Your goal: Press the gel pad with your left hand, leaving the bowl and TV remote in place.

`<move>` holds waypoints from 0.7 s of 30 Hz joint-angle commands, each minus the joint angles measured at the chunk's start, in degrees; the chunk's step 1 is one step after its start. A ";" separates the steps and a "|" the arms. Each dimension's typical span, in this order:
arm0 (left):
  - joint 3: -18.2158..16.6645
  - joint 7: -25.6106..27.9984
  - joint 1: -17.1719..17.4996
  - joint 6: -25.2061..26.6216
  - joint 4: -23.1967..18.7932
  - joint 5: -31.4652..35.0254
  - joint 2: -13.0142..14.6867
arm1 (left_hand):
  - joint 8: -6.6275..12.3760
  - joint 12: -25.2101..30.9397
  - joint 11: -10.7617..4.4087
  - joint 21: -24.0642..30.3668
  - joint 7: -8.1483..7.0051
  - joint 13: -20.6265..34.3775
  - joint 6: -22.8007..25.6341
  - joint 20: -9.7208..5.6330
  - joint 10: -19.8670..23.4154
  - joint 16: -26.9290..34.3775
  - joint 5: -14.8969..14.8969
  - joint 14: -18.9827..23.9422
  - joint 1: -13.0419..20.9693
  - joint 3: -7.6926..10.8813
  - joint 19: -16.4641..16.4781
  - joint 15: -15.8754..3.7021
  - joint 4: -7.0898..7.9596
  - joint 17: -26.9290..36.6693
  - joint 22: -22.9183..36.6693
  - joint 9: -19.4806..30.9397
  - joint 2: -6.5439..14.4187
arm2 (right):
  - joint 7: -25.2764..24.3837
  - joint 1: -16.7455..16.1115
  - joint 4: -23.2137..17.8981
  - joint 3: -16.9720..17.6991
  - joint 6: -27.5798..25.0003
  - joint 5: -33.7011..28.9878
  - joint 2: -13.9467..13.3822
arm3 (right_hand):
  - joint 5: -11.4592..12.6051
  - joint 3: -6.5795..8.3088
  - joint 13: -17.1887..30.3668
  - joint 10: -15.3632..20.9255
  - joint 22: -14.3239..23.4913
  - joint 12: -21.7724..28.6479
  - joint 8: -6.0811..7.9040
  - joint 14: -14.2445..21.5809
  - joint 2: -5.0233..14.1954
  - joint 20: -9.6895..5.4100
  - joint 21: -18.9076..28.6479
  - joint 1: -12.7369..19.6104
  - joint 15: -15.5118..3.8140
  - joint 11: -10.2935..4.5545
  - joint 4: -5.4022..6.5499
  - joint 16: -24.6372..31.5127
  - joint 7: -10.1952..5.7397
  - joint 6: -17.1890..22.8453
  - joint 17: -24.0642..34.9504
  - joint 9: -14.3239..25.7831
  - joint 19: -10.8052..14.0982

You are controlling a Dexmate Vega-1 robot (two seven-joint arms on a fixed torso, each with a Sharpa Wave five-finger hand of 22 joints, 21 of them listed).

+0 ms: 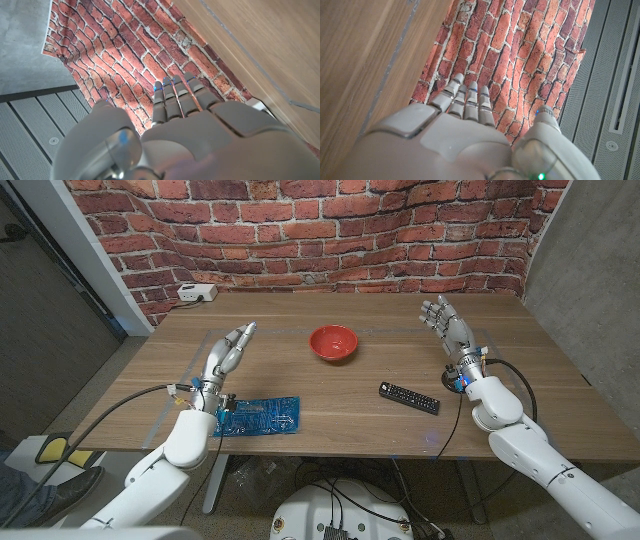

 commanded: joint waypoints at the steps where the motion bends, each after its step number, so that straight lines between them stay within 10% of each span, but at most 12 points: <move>1: 1.48 -5.42 -5.87 -0.53 3.35 -6.65 -0.08 | -0.25 0.01 -0.12 -0.33 0.12 0.09 -1.48 -0.06 -0.93 -0.37 -0.28 -1.06 -0.18 -0.50 -1.05 0.31 0.13 0.13 0.15 0.12 -0.17 | 0.61 0.83 1.39 -0.53 0.00 0.24 0.37 | -0.16 0.03 0.05 -0.17 0.19 -0.08 0.05 -0.35 -0.24 -0.79 -0.11 0.73 0.03 0.19 -0.23 -0.13 0.54 0.14 0.03 0.22 -0.26; 21: 5.92 -11.91 -18.26 3.12 11.76 -14.29 -0.42 | 0.08 -0.04 -0.23 -0.73 0.06 0.15 -6.34 0.07 -5.88 -0.35 -0.82 -5.82 -0.50 -0.95 -5.29 0.62 0.48 0.18 0.21 0.13 -0.13 | 2.02 4.94 5.63 -2.11 -1.32 1.05 2.28 | -0.18 -0.08 0.02 -0.77 0.20 -0.36 -0.18 -1.00 -0.18 -0.60 -0.43 0.77 0.38 0.17 -0.14 -0.19 0.97 -0.40 0.05 0.22 -0.78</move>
